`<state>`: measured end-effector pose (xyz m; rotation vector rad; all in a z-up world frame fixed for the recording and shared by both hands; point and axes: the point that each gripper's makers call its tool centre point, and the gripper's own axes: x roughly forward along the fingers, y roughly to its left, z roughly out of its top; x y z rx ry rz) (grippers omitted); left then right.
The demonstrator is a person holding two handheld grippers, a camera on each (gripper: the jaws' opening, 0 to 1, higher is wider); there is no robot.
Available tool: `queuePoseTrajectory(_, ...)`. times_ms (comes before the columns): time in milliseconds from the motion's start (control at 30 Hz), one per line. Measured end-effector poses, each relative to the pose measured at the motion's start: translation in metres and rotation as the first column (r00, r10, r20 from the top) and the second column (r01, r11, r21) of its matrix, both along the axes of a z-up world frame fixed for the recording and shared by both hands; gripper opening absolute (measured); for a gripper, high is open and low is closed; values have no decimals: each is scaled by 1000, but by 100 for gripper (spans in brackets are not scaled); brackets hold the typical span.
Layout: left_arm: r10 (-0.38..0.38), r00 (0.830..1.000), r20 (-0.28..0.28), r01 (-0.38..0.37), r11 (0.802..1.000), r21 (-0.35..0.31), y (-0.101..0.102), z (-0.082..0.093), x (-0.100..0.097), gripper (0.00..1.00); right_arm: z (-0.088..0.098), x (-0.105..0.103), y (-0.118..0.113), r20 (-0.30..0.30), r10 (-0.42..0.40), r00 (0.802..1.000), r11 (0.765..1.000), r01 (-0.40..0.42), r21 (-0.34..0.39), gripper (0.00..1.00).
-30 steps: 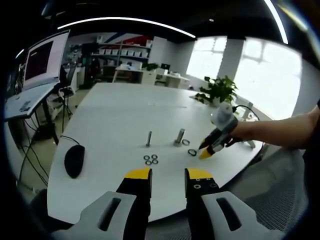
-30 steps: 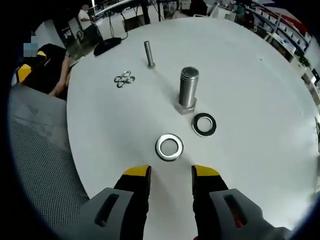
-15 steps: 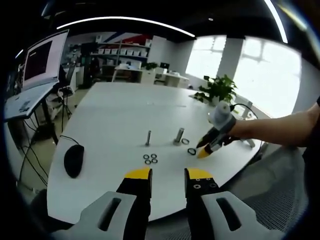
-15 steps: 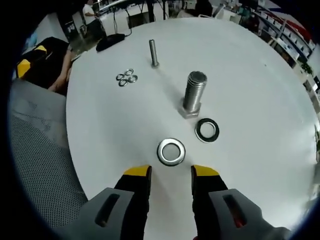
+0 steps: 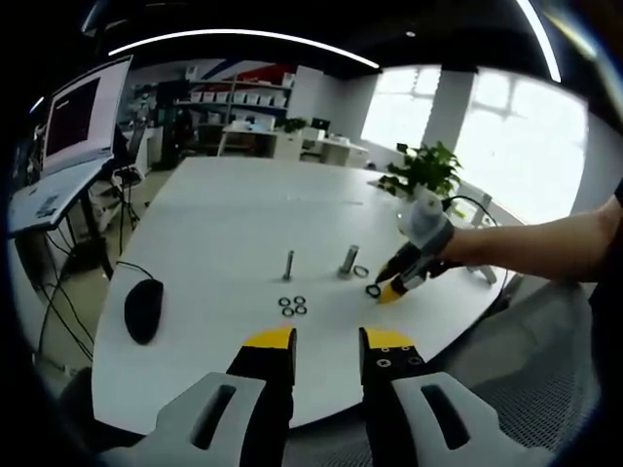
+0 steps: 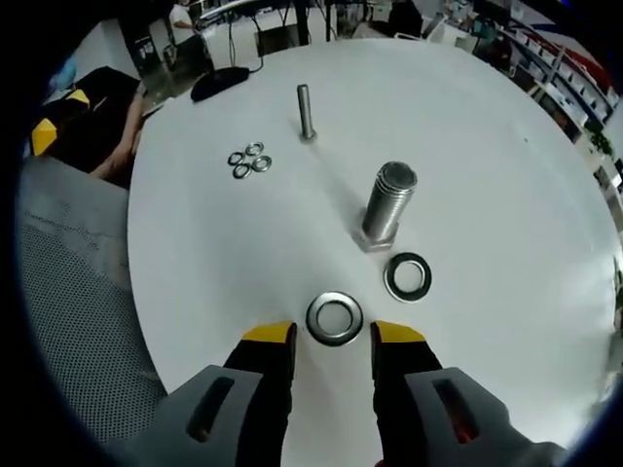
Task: Place the washer onto the threaded stud by aligning its center hole with the stud, sliding it down to the base, and recovering from edge contact or off-axis alignment until the washer reaches the visible bottom stop.
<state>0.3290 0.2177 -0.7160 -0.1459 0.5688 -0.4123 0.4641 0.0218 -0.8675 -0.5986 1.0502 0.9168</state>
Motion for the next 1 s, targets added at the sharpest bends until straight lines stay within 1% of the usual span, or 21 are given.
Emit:
queuePoseTrajectory(267, 6, 1000, -3, -6, 1000, 1, 1, -1, 0, 24, 0, 2, 2, 10, 7, 1000, 1000, -7, 16, 32)
queuePoseTrajectory(600, 9, 1000, 0, -9, 1000, -2, 1, 0, 0, 24, 0, 7, 6, 10, 12, 1000, 1000, -12, 10, 29)
queuePoseTrajectory(700, 9, 1000, 1, -9, 1000, -2, 1, 0, 0, 24, 1, 10, 6, 21, 3, 1000, 1000, -4, 22, 26)
queuePoseTrajectory(800, 10, 1000, 2, -10, 1000, -4, 1, 0, 0, 24, 0, 11, 8, 25, 18, 1000, 1000, -19, 23, 26)
queuePoseTrajectory(933, 9, 1000, 1, -9, 1000, -4, 1, 0, 1, 24, 0, 12, 7, 29, 16, 999, 999, -17, 30, 25)
queuePoseTrajectory(1000, 7, 1000, 1, -7, 1000, -3, 1, 0, 0, 24, 2, 13, 8, 52, 29, 998, 999, -31, 36, 23)
